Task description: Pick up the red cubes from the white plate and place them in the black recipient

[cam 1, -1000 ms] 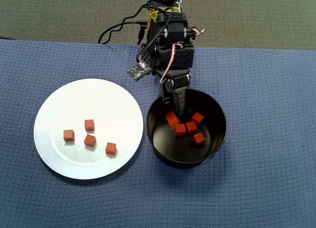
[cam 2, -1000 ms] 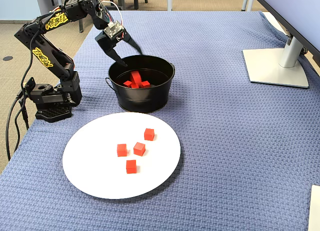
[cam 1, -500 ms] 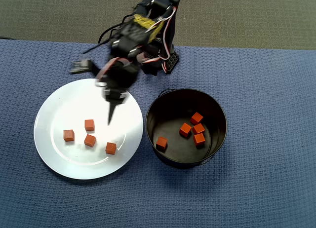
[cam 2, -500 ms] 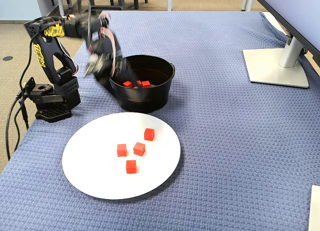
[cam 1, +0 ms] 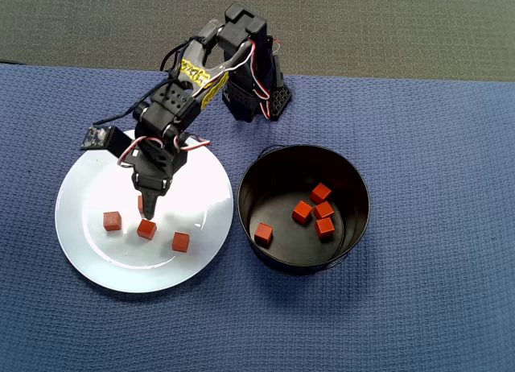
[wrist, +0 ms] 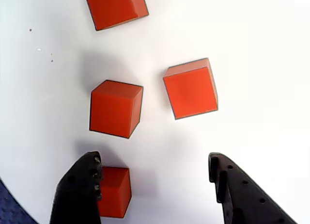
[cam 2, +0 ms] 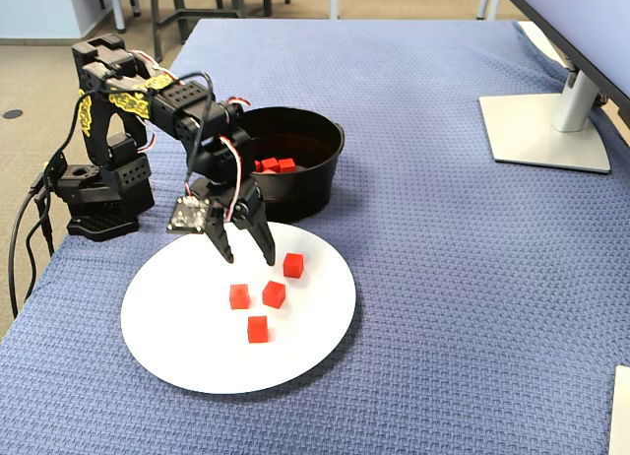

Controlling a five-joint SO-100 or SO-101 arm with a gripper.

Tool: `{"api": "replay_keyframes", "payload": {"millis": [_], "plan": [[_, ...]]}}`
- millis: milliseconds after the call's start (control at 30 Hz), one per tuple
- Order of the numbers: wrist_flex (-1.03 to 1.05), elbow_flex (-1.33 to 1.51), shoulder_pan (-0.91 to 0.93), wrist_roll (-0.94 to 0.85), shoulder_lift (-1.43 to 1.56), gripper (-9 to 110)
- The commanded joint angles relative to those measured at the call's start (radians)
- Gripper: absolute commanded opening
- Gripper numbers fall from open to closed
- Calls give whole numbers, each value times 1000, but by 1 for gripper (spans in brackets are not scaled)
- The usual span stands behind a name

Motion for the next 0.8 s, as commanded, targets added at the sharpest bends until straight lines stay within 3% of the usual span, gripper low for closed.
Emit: {"api": "replay_keyframes", "payload": {"millis": [0, 267, 567, 767], "plan": [[11, -75, 23, -14, -20, 19], [63, -84, 40, -106, -66, 17], [91, -87, 67, -354, -103, 17], [58, -104, 72, -380, -144, 17]]}}
